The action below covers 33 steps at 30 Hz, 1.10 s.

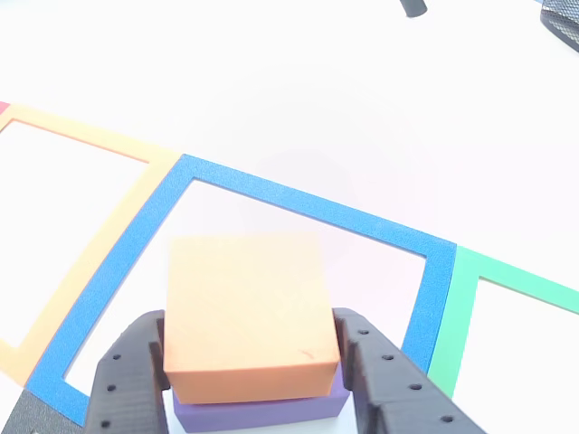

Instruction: Tower of hanoi

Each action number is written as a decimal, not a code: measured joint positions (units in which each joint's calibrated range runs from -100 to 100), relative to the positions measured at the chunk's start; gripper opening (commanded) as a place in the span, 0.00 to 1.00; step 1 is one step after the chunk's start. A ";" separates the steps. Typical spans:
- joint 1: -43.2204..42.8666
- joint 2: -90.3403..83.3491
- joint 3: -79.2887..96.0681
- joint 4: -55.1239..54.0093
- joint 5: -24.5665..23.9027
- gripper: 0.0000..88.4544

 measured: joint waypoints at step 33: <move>2.93 1.10 -0.35 -0.08 0.00 0.39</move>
